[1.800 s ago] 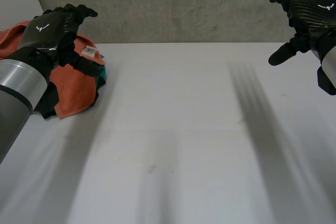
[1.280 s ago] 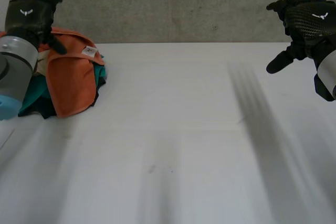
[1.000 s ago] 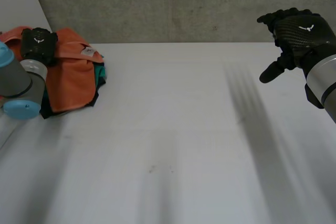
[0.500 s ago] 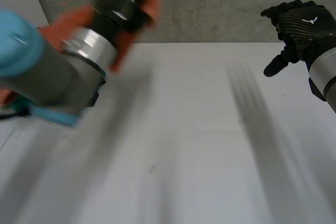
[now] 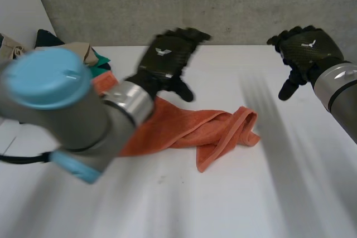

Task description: Fold the laundry.

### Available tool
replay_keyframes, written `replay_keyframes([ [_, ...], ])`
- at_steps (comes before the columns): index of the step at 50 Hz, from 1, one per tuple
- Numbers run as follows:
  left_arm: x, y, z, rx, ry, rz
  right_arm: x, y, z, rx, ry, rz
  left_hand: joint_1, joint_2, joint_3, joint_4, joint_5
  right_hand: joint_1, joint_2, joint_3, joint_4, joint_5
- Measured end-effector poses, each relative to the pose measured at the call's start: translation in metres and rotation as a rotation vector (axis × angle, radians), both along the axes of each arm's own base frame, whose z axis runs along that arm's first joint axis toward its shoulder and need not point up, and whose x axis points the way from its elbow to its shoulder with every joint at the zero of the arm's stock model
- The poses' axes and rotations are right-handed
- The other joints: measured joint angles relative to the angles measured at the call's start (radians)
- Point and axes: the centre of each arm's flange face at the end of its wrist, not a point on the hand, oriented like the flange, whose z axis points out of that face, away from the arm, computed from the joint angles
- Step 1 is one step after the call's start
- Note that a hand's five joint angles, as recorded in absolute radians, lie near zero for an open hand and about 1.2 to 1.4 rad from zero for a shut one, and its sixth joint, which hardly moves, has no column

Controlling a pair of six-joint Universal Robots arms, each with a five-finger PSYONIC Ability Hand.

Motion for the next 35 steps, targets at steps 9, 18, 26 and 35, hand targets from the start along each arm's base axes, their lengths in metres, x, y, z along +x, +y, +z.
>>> replay_keyframes([
  [9, 0.090, -0.007, -0.009, 0.001, -0.143, 0.249, 0.012, 0.030, -0.022, 0.090, 0.232, 0.143, 0.000, 0.000, 0.000, 0.000, 0.000, 0.000, 0.000, 0.000, 0.000, 0.000],
  [18, 0.169, -0.044, -0.067, 0.024, -0.481, 0.480, 0.057, 0.067, -0.078, 0.084, 0.356, 0.387, 0.001, 0.000, 0.000, 0.000, 0.000, 0.008, 0.014, 0.012, 0.013, 0.008],
  [26, 0.212, -0.077, -0.099, 0.071, -0.624, 0.565, 0.084, 0.067, -0.124, -0.003, 0.373, 0.450, 0.004, 0.002, 0.002, 0.002, 0.004, 0.163, 0.175, 0.182, 0.179, 0.167],
  [35, 0.232, -0.094, -0.107, 0.078, -0.591, 0.482, 0.094, 0.057, -0.160, -0.032, 0.460, 0.456, 0.126, 0.101, 0.091, 0.105, 0.106, 0.866, 0.940, 0.930, 0.933, 0.910],
])
